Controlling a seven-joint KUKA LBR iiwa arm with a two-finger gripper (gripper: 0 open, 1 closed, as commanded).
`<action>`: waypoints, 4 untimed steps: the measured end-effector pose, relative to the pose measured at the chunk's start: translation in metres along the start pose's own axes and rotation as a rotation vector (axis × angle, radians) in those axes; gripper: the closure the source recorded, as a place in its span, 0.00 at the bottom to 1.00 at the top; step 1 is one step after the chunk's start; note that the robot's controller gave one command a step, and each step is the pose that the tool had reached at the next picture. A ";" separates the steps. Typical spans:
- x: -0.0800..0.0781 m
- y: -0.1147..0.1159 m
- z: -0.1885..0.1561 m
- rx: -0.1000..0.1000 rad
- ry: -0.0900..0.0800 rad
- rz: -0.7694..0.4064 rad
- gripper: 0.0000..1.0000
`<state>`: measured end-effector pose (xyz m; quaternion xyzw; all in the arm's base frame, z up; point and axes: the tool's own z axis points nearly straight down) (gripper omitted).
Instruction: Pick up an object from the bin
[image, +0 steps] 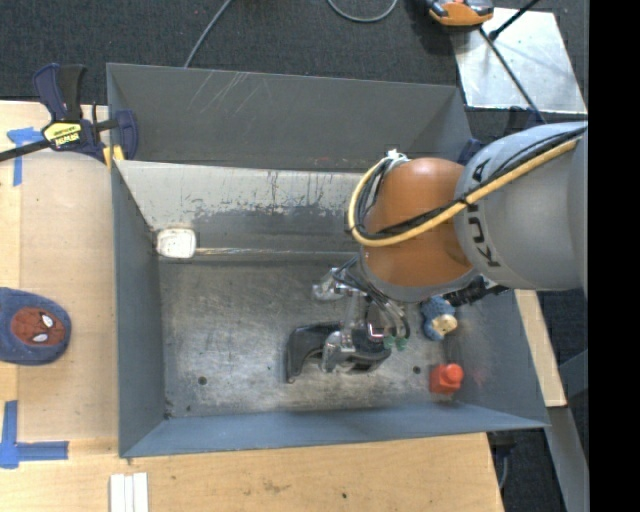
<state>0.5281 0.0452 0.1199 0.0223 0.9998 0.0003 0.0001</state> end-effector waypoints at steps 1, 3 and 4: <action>0.008 -0.005 0.047 -0.001 -0.007 0.141 0.00; 0.003 -0.005 0.042 -0.003 -0.014 0.140 1.00; 0.002 -0.006 -0.080 0.000 -0.005 0.140 1.00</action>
Offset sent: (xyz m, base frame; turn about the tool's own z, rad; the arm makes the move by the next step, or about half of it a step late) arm -0.0102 -0.0042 -0.0499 0.1401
